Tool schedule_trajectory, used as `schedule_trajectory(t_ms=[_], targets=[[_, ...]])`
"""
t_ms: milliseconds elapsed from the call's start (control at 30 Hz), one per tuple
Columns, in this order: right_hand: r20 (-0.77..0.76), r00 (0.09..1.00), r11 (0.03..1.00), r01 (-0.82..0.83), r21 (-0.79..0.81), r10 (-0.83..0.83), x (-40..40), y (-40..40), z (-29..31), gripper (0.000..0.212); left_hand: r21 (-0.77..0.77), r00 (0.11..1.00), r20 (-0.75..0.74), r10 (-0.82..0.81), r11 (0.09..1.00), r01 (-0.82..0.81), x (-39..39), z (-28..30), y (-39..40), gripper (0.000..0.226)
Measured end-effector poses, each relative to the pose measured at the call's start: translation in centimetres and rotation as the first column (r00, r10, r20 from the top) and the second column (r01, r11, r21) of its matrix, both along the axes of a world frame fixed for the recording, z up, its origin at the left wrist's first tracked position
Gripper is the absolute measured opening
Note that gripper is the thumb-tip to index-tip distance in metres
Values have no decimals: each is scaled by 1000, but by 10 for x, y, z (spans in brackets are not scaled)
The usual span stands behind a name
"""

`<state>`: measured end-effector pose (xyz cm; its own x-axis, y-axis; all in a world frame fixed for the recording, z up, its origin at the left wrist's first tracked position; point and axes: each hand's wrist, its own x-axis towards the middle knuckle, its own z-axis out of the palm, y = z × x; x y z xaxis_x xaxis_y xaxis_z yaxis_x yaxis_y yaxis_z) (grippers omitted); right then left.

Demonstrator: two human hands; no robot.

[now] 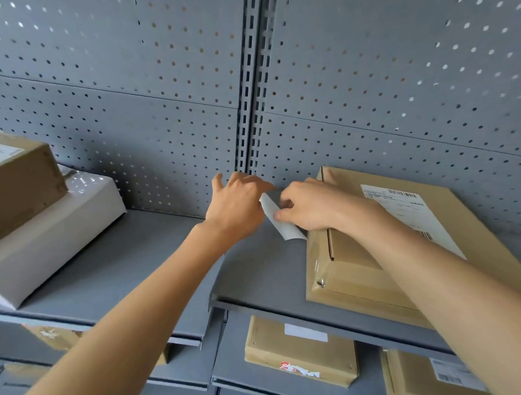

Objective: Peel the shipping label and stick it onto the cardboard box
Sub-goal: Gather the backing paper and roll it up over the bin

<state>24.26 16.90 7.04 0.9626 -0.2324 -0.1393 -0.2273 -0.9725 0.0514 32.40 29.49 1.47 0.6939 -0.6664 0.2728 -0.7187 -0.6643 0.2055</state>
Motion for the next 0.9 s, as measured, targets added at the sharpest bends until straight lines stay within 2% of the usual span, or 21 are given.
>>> schedule_trajectory(t_ms=[67,167,333,400,500,533,733,900], targets=[[-33,999,999,-24,-43,23,2,2,0,29,24,999,-10,-33,999,33,6,-5,-4,64],[-69,997,996,-41,-82,35,6,8,-1,37,39,998,-8,-62,997,62,15,-11,-8,60],[-82,996,992,-33,-123,23,13,9,-8,40,-20,996,-29,-79,997,79,25,-16,-6,48],[-68,998,993,-17,-117,9,15,9,-7,33,-43,997,-29,-75,996,74,27,-15,-4,43],[11,1000,996,1,-89,0,15,6,-2,5,-78,998,-12,-60,995,59,31,-11,2,40],[44,999,998,15,-62,-13,14,6,0,3,-89,999,-2,-49,995,48,31,-8,5,40],[281,957,997,70,12,-71,9,14,20,12,-190,994,98,50,981,-31,28,18,32,31],[495,869,998,-22,61,-11,6,42,46,19,-310,961,226,161,947,-86,16,47,77,26]])
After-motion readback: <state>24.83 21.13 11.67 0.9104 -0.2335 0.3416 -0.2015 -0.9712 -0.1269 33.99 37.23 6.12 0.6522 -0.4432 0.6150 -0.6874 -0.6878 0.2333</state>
